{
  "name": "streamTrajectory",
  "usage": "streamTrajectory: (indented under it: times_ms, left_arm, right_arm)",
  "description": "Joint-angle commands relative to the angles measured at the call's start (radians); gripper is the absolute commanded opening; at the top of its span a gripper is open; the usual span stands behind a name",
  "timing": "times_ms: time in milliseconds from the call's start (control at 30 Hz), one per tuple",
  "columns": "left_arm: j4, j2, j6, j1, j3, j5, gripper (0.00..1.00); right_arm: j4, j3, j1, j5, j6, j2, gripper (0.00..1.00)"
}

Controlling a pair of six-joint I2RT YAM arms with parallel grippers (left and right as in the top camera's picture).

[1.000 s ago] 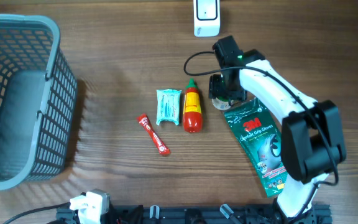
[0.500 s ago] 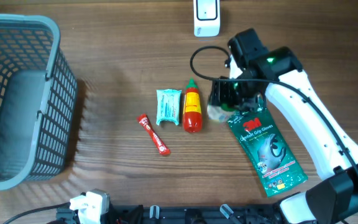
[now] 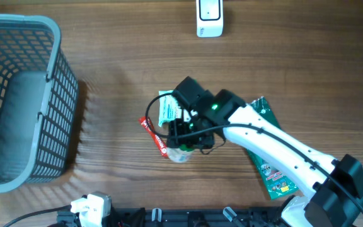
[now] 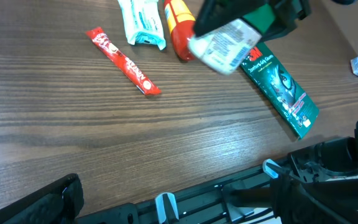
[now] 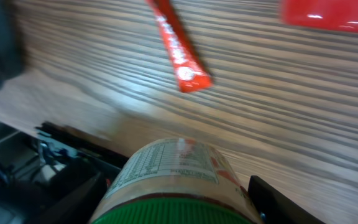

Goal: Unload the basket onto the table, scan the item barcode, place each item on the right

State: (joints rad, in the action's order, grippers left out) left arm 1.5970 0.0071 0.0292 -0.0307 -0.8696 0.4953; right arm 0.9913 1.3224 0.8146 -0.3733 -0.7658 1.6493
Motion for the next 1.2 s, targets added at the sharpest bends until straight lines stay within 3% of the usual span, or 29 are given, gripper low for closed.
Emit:
streamTrajectory:
  times_ms: [0, 967, 1167]
  left_arm:
    - [-0.002, -0.002, 0.002, 0.001, 0.000, 0.001, 1.00]
    - [-0.002, -0.002, 0.002, 0.001, 0.000, 0.001, 1.00]
    - [-0.002, -0.002, 0.002, 0.001, 0.000, 0.001, 1.00]
  right_arm:
    - [-0.045, -0.001, 0.042, -0.018, -0.083, -0.011, 0.53]
    - [-0.036, -0.001, 0.040, -0.021, -0.059, -0.011, 0.52]
    - [0.048, -0.001, -0.006, -0.026, -0.041, -0.011, 0.51]
